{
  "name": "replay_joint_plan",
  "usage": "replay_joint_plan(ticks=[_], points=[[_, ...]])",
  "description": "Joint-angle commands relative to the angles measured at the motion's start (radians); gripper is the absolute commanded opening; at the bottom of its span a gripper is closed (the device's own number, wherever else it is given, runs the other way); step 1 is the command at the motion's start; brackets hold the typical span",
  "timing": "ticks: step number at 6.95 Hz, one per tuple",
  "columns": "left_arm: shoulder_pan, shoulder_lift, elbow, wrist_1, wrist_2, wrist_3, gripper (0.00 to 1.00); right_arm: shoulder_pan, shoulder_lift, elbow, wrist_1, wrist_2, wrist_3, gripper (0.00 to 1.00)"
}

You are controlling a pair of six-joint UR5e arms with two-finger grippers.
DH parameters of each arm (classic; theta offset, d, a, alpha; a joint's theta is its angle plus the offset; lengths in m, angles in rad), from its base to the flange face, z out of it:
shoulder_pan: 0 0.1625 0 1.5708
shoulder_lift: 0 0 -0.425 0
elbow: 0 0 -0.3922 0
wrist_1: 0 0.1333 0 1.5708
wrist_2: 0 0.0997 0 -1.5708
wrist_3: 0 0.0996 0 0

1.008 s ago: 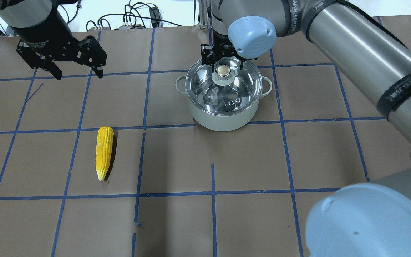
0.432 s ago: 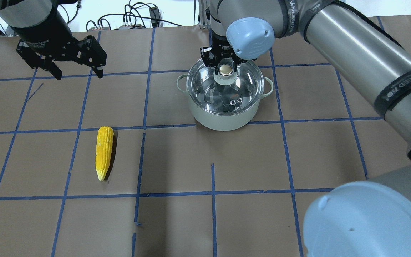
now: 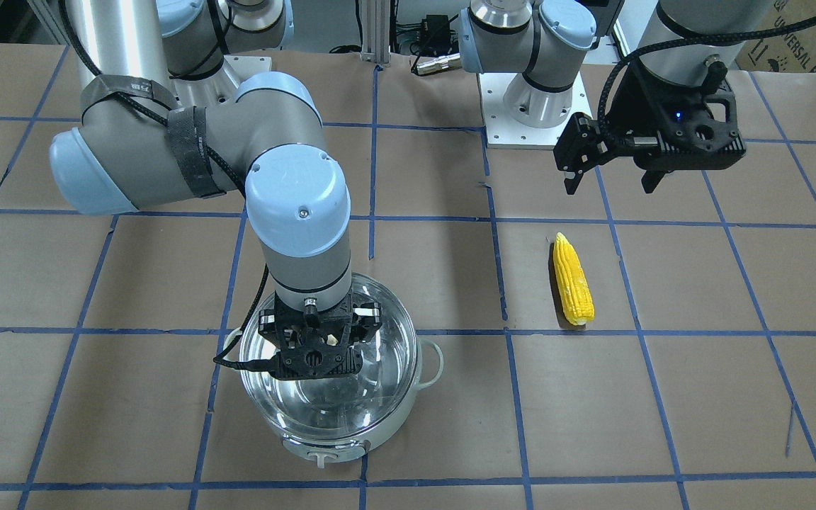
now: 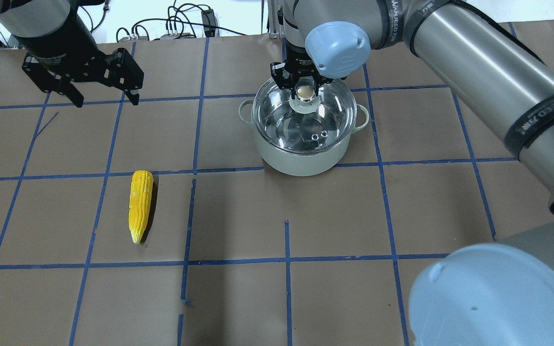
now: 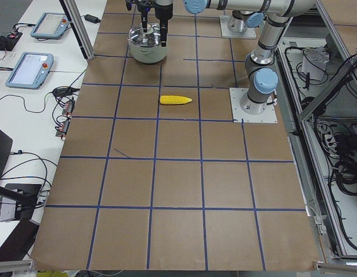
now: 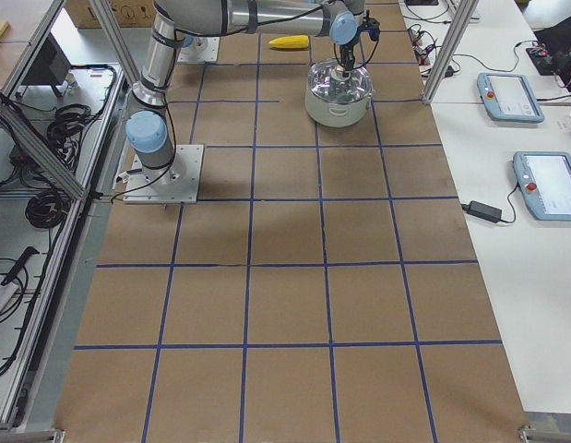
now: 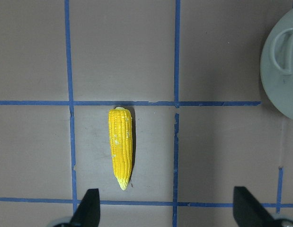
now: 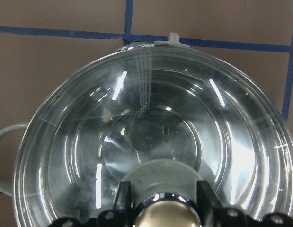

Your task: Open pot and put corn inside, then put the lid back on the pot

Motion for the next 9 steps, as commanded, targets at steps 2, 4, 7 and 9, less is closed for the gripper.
replay_joint_plan(ticks=[2,4,7,9], points=[[0.0,0.003,0.003,-0.008,0.002,0.003,1.0,-0.008,-0.004,-0.172,0.18,-0.004,-0.011,0.1],[0.026,-0.011,-0.05,-0.012,-0.003,0.023,1.0,-0.06,-0.034,-0.283,0.315,-0.034,-0.09,0.1],[0.066,-0.032,-0.379,0.351,-0.008,0.151,1.0,-0.248,-0.131,-0.293,0.439,0.02,-0.288,0.1],[0.142,-0.089,-0.526,0.544,-0.008,0.182,1.0,-0.33,-0.14,-0.29,0.476,0.028,-0.319,0.09]])
